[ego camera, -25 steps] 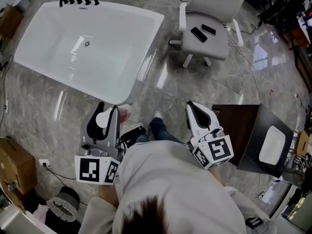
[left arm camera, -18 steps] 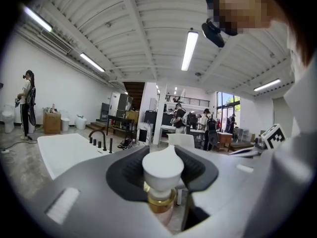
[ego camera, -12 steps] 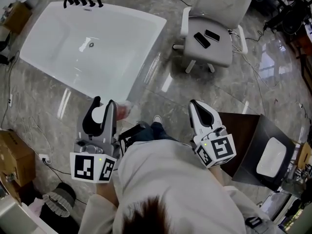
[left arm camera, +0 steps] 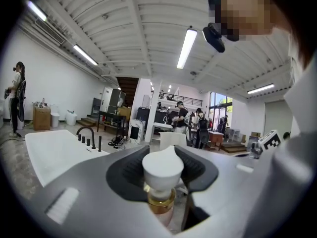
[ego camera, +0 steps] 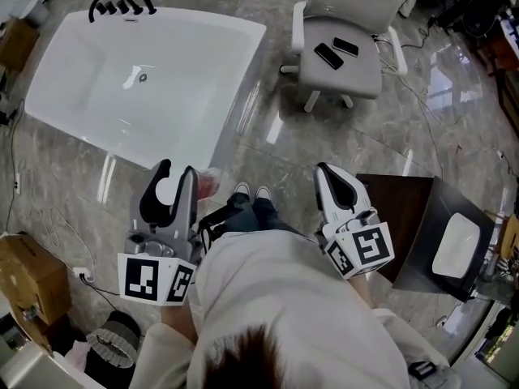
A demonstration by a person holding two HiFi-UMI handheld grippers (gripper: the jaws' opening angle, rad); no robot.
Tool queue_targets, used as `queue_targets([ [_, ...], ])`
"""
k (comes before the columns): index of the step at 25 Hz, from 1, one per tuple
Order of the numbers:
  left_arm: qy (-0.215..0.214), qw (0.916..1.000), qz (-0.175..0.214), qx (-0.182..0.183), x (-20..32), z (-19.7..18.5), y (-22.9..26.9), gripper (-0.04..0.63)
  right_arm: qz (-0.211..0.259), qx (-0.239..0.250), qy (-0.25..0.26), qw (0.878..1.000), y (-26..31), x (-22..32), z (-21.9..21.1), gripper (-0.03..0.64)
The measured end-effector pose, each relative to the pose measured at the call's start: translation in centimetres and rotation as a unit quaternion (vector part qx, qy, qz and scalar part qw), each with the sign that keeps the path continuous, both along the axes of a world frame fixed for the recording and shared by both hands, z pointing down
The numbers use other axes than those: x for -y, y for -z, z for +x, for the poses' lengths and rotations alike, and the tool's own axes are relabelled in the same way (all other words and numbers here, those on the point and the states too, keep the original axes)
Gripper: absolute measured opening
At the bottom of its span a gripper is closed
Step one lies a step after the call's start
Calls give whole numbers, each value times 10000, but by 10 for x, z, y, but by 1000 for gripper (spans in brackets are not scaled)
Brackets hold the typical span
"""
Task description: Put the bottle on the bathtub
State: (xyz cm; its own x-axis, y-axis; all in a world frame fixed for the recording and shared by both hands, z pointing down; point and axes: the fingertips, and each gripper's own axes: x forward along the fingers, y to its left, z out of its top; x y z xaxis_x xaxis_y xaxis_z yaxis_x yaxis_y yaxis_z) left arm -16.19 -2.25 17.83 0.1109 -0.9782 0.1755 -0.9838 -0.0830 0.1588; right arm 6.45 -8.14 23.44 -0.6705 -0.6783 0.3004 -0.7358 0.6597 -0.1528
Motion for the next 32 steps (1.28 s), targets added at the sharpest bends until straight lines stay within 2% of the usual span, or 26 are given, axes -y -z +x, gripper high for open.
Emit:
queue_targets([
  [14,-732,9973,105,10,40,10,3,200,204,-26,-840,9963,16,5,25,-2],
  [32,-1132,9935,-124,-21,65,12,-11,201,-122,-222,-1236,9920,4,-3,35,-2],
])
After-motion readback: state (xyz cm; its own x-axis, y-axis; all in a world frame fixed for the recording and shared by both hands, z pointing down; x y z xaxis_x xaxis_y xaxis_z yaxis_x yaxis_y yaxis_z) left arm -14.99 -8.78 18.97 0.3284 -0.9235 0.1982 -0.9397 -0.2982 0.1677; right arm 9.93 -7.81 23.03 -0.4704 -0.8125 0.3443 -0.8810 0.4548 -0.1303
